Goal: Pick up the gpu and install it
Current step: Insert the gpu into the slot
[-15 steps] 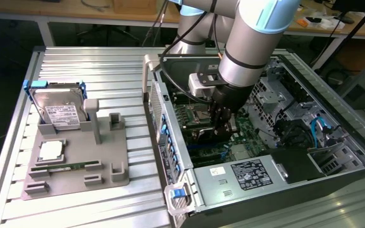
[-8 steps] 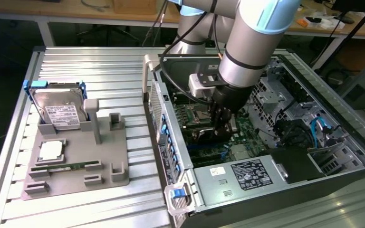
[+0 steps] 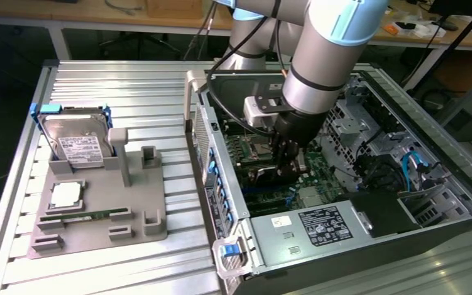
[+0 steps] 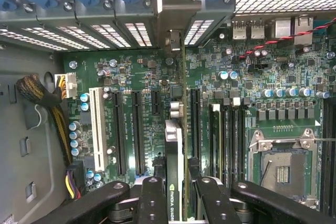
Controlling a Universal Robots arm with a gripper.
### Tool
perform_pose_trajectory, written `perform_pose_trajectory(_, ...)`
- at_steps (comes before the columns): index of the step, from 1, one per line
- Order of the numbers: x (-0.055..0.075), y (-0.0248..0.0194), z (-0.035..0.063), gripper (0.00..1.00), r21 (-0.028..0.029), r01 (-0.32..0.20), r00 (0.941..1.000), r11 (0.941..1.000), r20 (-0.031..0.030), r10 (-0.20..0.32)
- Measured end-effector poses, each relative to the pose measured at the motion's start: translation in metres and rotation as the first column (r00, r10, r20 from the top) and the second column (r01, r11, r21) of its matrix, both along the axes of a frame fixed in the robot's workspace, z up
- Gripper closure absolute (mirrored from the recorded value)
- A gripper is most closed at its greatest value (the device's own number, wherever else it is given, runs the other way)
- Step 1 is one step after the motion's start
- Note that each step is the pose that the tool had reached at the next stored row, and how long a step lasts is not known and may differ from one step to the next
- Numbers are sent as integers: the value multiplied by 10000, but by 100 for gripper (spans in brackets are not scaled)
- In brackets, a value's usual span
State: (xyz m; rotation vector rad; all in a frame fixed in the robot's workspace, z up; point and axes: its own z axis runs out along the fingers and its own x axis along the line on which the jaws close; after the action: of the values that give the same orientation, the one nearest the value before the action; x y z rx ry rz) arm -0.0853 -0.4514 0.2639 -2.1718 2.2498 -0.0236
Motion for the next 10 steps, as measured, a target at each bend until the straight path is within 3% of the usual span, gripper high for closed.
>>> perform_pose_trajectory(3,1,5,-31,73,20,-1,10000,10000,13,1)
perform_pose_trajectory(10,0,7,-43,73,4,1,10000,10000,2,-1)
